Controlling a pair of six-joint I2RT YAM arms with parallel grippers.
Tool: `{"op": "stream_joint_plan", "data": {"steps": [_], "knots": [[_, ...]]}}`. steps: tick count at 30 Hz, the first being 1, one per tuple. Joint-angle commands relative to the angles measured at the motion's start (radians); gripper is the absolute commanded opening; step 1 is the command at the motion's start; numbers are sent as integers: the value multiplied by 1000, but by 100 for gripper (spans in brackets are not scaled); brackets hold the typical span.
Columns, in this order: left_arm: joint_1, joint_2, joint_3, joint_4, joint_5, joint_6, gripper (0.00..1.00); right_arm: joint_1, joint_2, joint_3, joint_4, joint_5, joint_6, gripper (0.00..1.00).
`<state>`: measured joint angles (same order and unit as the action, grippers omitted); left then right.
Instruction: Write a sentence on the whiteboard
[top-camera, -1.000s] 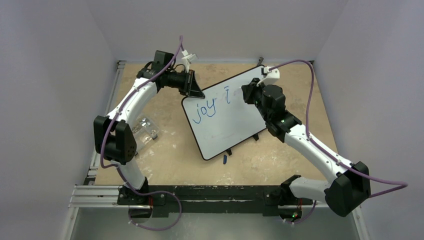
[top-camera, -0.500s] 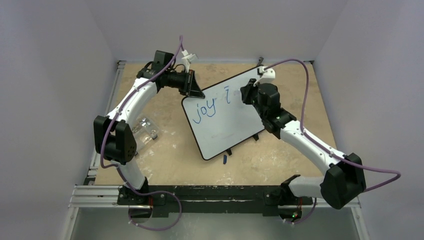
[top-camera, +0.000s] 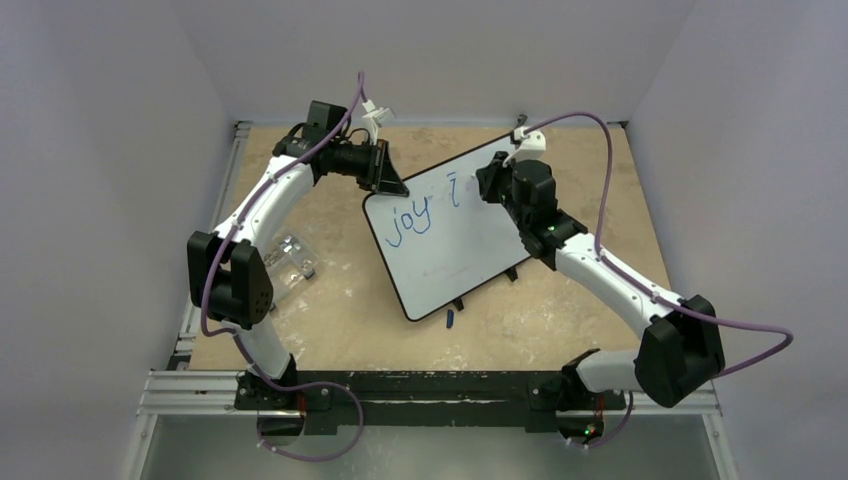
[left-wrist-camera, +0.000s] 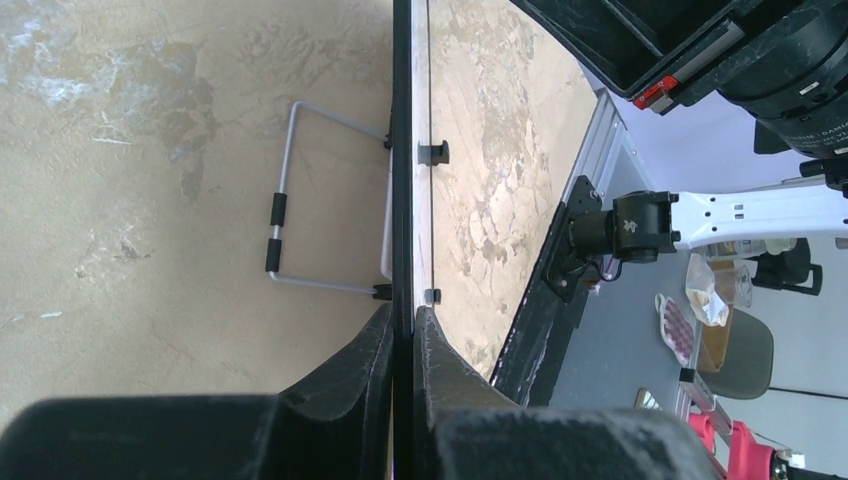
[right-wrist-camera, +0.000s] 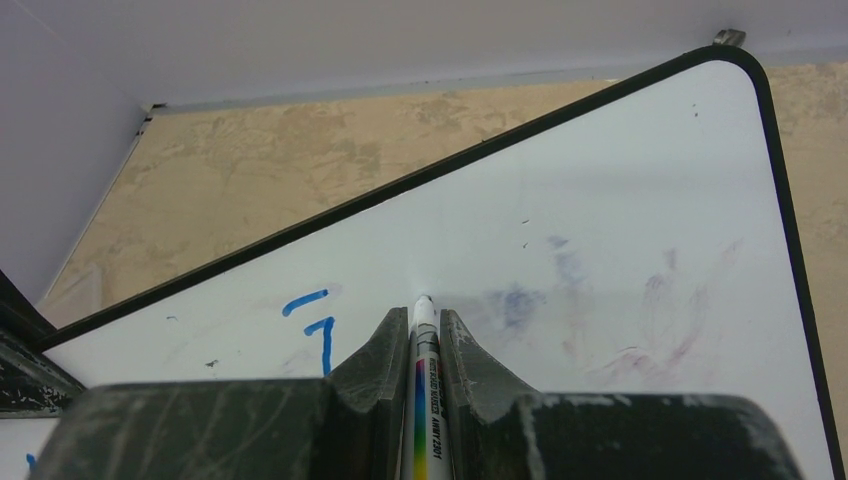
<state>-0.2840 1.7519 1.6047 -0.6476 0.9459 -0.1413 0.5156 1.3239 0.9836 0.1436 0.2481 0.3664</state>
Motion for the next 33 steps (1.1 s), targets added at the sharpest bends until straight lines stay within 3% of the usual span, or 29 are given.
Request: {"op": "stream_joint_plan", "data": {"steps": [1, 20, 33], "knots": [[-4, -55, 6, 68, 53, 15, 0, -3, 13, 46, 39, -63, 2, 0], [-4, -58, 6, 68, 53, 17, 0, -2, -2, -39, 31, -152, 8, 0], [-4, -58, 4, 67, 51, 17, 0, -2, -40, -68, -18, -53, -13, 0]]}}
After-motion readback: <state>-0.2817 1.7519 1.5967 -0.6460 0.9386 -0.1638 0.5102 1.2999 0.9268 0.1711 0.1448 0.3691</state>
